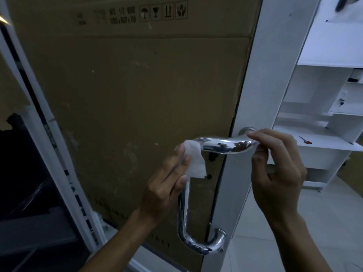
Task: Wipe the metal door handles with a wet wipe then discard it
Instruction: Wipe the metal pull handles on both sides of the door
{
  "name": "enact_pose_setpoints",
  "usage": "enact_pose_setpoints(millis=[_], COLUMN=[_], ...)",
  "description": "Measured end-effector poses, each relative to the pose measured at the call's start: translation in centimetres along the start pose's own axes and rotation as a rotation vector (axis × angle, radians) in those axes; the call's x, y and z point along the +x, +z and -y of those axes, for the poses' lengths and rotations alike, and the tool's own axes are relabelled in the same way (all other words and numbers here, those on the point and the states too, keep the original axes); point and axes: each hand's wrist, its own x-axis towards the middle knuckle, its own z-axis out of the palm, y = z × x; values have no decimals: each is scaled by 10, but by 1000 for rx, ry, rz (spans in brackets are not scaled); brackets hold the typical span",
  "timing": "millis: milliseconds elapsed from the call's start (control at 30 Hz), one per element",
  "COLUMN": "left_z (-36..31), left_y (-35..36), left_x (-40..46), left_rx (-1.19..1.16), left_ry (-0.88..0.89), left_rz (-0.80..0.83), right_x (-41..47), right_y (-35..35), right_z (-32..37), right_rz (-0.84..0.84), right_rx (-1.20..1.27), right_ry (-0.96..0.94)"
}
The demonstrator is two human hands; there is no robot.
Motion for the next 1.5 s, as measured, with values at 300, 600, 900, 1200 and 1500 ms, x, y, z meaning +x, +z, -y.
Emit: enact_pose_setpoints(millis=[300, 600, 900, 1200, 1500], left_z=[-8, -49, -34, -13, -62], left_y=[12, 44, 42, 6, 11], left_x=[10, -2, 13, 63, 100], left_rx=[8, -356, -263, -31, 414], left_ry=[-169, -724, -665, -117, 165], left_rz=[-256, -199, -107, 183, 314], right_x=[4, -4, -9, -13, -11], right_y=[-11, -9, 7, 8, -4], right_z=[-5, -9, -17, -24, -27], right_rz=[22, 58, 339, 286, 96], right_rx=[-5, 34, 6, 110, 170], right_ry=[-2, 6, 11, 69, 119])
